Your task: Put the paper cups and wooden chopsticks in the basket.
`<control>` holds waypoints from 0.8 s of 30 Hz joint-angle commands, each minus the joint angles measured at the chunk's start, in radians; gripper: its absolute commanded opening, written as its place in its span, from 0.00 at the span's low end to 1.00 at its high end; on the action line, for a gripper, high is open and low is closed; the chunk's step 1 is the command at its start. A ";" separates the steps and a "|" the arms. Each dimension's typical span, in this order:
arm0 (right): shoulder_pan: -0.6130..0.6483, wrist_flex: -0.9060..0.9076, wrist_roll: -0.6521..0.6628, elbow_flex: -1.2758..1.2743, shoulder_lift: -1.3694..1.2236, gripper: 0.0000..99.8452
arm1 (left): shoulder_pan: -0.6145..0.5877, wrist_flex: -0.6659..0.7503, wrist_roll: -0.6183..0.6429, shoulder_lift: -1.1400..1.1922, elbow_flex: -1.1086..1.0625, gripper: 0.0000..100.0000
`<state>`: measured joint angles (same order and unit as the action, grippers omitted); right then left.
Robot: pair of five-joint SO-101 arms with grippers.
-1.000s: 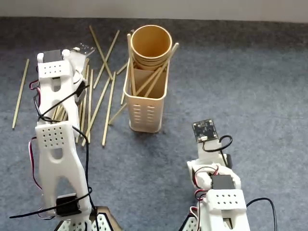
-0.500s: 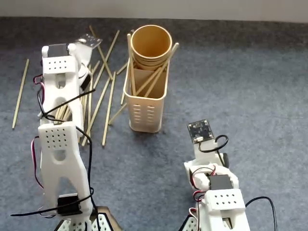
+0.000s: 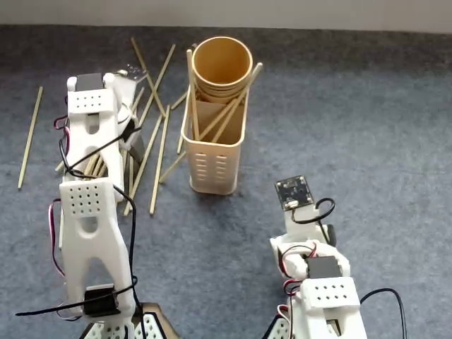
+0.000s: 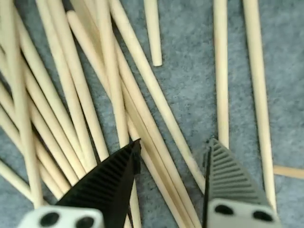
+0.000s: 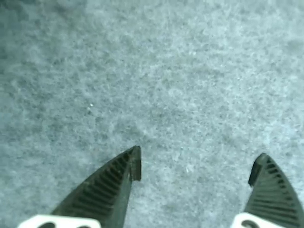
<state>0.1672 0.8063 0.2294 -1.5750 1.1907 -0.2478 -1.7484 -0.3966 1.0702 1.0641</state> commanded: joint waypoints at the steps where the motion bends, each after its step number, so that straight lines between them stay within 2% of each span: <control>1: 0.010 0.005 0.009 0.027 0.012 0.36 | -0.021 0.005 -0.008 0.005 0.013 0.19; 13: 0.010 0.005 0.009 0.027 0.012 0.36 | -0.019 0.002 -0.008 0.004 0.015 0.00; 17: 0.010 0.005 0.009 0.027 0.012 0.36 | -0.015 0.002 -0.008 0.002 0.015 0.02; 21: 0.010 0.005 0.009 0.027 0.012 0.36 | -0.027 0.002 0.041 0.008 0.013 0.21; 24: 0.010 0.005 0.009 0.027 0.012 0.36 | -0.038 0.002 0.012 0.013 0.008 0.20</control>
<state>0.1672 0.8063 0.2294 -1.5750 1.1907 -0.2647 -1.7484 -0.3782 1.0779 1.0687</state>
